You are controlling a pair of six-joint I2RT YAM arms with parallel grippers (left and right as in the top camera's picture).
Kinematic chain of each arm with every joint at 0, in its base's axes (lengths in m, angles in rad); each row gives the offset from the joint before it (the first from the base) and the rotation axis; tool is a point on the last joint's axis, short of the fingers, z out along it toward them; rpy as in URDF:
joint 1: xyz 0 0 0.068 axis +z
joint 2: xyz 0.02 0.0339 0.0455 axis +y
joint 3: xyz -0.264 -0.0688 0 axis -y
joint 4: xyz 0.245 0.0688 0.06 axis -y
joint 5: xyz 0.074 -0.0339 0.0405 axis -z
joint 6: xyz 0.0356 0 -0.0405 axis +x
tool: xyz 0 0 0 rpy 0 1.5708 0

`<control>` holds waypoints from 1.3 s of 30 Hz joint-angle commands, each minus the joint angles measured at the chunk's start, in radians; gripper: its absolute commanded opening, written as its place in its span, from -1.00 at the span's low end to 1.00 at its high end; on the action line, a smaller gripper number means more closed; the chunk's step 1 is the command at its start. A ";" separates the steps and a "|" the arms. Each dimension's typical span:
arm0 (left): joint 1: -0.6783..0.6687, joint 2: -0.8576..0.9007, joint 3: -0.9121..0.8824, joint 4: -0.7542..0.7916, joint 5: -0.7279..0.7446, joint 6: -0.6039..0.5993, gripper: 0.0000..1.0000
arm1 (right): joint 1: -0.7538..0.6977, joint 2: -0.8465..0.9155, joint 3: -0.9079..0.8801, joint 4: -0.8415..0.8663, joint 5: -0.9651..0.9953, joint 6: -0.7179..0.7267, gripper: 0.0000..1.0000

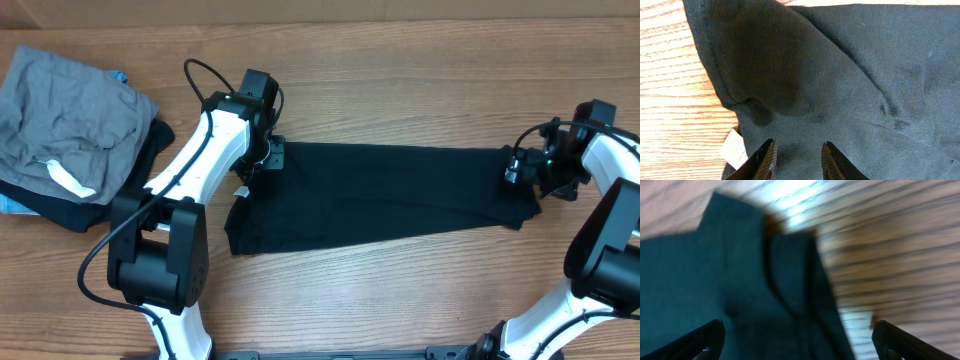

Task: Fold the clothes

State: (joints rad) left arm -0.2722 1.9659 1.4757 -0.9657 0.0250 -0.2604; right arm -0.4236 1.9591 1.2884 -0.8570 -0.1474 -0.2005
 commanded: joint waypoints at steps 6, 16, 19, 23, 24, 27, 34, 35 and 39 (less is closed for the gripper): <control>0.004 0.009 -0.008 0.010 0.002 -0.005 -0.28 | 0.003 0.000 -0.069 -0.027 -0.064 -0.089 0.60; 0.004 0.009 -0.008 0.010 0.001 -0.005 -0.27 | 0.003 0.000 -0.098 0.033 -0.159 -0.092 -0.40; 0.004 0.009 -0.008 0.014 0.001 0.015 -0.27 | 0.003 0.000 -0.096 0.038 -0.173 -0.092 -0.49; 0.004 0.008 0.004 0.031 0.001 0.082 -0.31 | 0.003 0.000 -0.047 0.023 -0.172 -0.092 -0.92; 0.004 0.008 0.012 0.029 0.002 0.082 -0.32 | 0.003 0.000 -0.029 0.016 -0.172 -0.092 -0.92; 0.004 0.008 0.074 -0.003 0.003 0.081 -0.31 | 0.002 0.000 0.024 0.010 -0.162 -0.092 -0.92; 0.005 0.006 0.325 -0.142 0.001 0.081 -0.28 | -0.003 0.000 0.105 0.016 -0.054 -0.121 -0.92; 0.005 0.006 0.357 -0.162 0.001 0.080 -0.28 | -0.007 0.000 0.116 0.017 -0.049 -0.124 -0.92; 0.039 0.003 0.492 -0.262 0.002 0.039 -0.28 | -0.055 0.000 0.174 0.011 -0.032 -0.141 -0.92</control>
State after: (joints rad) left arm -0.2672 1.9709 1.8679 -1.1770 0.0254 -0.2024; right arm -0.4324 1.9556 1.3956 -0.8490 -0.2062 -0.3199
